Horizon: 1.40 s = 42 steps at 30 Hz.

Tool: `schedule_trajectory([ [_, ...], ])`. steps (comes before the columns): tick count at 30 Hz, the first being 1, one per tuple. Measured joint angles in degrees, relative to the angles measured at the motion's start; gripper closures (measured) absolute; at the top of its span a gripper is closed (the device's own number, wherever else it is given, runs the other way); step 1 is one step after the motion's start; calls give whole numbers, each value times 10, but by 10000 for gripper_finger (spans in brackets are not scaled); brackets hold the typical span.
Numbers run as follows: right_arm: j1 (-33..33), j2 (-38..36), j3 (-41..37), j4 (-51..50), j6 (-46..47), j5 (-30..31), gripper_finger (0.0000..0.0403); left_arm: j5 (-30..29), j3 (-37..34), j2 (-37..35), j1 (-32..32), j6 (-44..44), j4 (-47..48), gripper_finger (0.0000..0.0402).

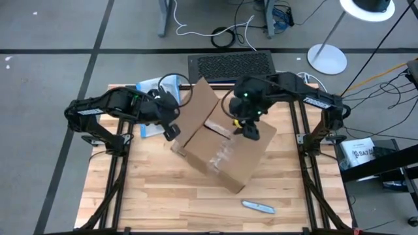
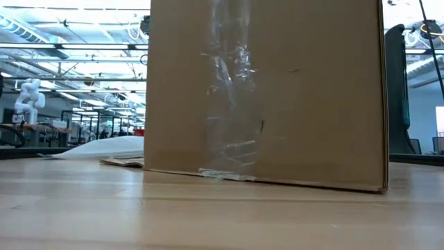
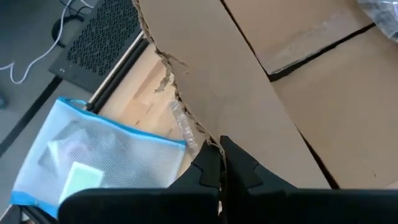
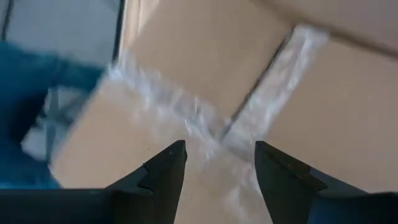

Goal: Unpack boxes
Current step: Break down box until it is fully flat

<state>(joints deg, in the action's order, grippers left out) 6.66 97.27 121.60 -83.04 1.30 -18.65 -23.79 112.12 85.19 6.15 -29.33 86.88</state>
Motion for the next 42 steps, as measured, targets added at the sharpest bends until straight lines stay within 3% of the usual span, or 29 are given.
schedule_trajectory([
  [6,-5,34,0,-70,-94,3,218,-3,0,0,-1,30,-3,401],
  [9,-16,47,0,-61,-135,34,218,-6,0,0,-2,52,-16,401],
  [14,-23,64,1,-51,-160,28,218,-7,0,0,-6,64,-23,401],
  [26,-15,74,1,-46,-89,-169,259,-24,0,1,-40,76,-26,401],
  [31,-30,74,1,-50,-85,-93,255,-44,0,2,-51,82,-40,401],
  [36,-30,76,1,-60,-82,-80,245,-59,0,2,-55,103,-53,401],
  [42,-35,77,1,-53,-106,31,253,-67,0,2,-63,121,-61,401],
])
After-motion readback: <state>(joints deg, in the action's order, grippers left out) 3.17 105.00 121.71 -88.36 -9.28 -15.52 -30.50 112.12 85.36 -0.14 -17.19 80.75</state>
